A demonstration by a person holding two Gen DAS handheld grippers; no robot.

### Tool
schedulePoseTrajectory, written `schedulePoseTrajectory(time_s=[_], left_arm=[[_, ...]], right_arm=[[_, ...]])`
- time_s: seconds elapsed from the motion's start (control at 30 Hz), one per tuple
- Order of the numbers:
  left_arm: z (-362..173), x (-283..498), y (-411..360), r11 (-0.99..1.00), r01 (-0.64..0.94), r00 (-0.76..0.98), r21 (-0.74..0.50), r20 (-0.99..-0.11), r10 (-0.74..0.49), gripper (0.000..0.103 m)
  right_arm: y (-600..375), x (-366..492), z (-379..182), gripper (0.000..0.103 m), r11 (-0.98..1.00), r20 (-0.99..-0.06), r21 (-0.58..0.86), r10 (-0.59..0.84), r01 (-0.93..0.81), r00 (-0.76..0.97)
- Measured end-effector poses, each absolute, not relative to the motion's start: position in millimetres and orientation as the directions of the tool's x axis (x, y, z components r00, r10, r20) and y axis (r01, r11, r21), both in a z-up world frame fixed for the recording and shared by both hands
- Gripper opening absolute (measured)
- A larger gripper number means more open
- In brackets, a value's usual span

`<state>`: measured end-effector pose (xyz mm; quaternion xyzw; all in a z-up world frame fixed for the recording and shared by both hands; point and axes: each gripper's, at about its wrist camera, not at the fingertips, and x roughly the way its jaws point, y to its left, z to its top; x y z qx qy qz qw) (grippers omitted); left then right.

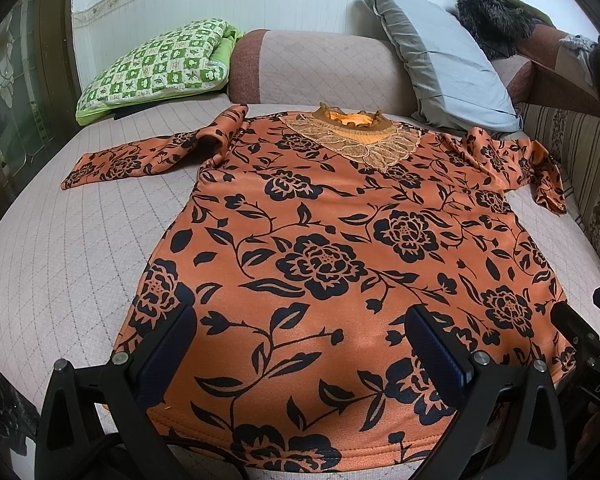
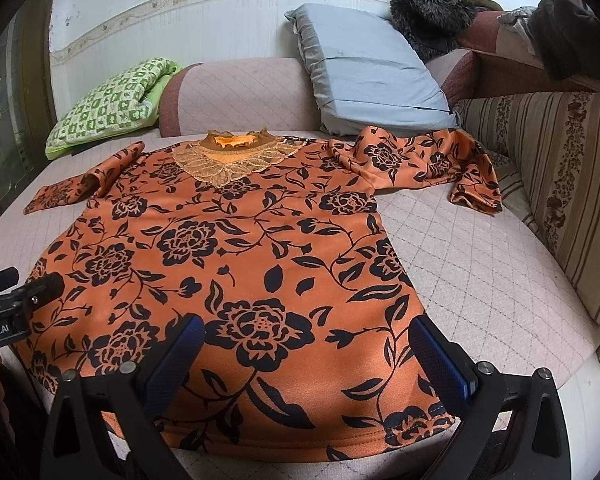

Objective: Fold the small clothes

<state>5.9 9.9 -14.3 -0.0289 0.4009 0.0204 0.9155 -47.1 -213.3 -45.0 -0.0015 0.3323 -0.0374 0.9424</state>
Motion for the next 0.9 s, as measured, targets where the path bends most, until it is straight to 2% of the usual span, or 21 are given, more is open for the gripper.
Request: schedulePoseTrajectory(time_s=[0.23,0.37,0.5,0.53,0.6,0.67,0.77,0.9], left_arm=[[-2,0,25,0.991,-0.122,0.727,-0.054,-0.685,0.052,0.103],[-10,12,31,0.987,-0.137,0.698,-0.079,-0.715,0.039,0.103],[-18,21,26,0.988,-0.136,0.677,-0.070,-0.735,0.041,0.103],[-20,23,24,0.989,-0.133,0.672,-0.065,-0.739,0.042,0.103],[-24,28,19,0.991,-0.126,0.662,-0.054,-0.748,0.043,0.103],[-29,35,14,0.992,-0.116,0.649,-0.051,-0.760,0.037,0.103],[-36,44,7,0.994,-0.103,0.632,-0.034,-0.774,0.039,0.103],[-43,51,3,0.996,-0.084,0.611,-0.032,-0.791,0.027,0.103]], right_arm=[[-271,-22,-18,0.103,0.986,-0.628,0.153,0.039,0.073,0.777],[-352,17,-5,0.103,0.946,-0.618,0.269,0.024,0.183,0.786],[-453,74,-24,0.102,0.878,-0.668,0.317,-0.060,0.357,0.742],[-474,89,-32,0.101,0.863,-0.691,0.329,-0.057,0.383,0.721],[-513,111,-51,0.090,0.792,-0.719,0.426,0.002,0.439,0.695],[-544,123,-70,0.084,0.677,-0.692,0.571,0.094,0.464,0.715],[-571,139,-92,0.080,0.499,-0.607,0.738,0.196,0.454,0.771],[-582,161,-107,0.079,0.407,-0.563,0.795,0.219,0.450,0.797]])
